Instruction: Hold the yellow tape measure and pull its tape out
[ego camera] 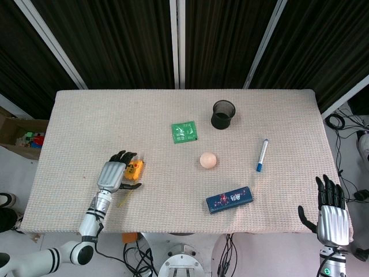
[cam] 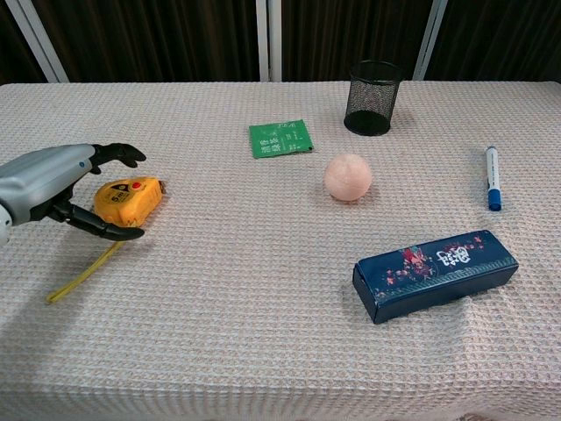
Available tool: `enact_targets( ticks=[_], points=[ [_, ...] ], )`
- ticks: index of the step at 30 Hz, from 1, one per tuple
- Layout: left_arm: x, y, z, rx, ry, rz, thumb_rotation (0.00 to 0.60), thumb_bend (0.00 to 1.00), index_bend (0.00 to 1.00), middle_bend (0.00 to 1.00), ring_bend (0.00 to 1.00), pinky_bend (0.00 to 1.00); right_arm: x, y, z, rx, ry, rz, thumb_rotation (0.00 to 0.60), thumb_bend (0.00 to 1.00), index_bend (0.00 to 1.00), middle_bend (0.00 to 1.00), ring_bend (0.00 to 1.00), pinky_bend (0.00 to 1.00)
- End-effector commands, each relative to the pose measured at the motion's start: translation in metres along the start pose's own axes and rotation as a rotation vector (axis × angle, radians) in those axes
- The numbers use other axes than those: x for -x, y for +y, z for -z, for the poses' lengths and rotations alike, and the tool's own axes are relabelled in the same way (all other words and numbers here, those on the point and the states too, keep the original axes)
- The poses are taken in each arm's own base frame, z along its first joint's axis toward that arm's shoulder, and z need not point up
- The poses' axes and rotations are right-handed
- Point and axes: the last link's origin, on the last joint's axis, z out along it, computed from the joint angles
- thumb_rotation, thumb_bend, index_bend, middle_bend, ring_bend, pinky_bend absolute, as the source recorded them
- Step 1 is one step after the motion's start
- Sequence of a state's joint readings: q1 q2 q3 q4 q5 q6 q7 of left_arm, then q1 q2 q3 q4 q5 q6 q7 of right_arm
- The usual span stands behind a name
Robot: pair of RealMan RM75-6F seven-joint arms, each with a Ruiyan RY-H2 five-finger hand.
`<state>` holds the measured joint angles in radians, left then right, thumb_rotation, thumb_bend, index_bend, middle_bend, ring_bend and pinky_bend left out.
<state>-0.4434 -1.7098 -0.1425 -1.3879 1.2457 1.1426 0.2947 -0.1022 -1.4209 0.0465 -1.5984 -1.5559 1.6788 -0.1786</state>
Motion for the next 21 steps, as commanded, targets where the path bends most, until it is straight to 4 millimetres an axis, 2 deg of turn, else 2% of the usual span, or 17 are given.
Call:
enact_targets(
  ticks=[1, 9, 14, 21],
  points=[
    [-0.0003, 0.0002, -0.0004, -0.001, 0.001, 0.0, 0.393, 0.06, 0.16, 0.17, 0.09, 0.19, 0.0011, 0.0016, 0.0006, 0.005, -0.002, -0.002, 0.6, 0.31, 0.0, 0.0, 0.0, 0.0],
    [0.0009, -0.0046, 0.0024, -0.023, -0.004, -0.01, 0.394, 0.06, 0.2, 0.2, 0.13, 0.21, 0.0012, 0.0067, 0.0037, 0.016, 0.004, -0.008, 0.6, 0.31, 0.0, 0.0, 0.0, 0.0],
    [0.0017, -0.0024, 0.0013, -0.019, 0.001, -0.006, 0.391, 0.06, 0.22, 0.24, 0.18, 0.27, 0.0017, 0.0056, 0.0031, 0.011, 0.004, -0.008, 0.6, 0.32, 0.0, 0.0, 0.0, 0.0],
    [0.0024, 0.0003, -0.0045, -0.003, 0.005, -0.006, 0.392, 0.06, 0.24, 0.27, 0.21, 0.3, 0.0036, 0.0046, 0.003, 0.012, -0.002, -0.006, 0.6, 0.32, 0.0, 0.0, 0.0, 0.0]
  ],
)
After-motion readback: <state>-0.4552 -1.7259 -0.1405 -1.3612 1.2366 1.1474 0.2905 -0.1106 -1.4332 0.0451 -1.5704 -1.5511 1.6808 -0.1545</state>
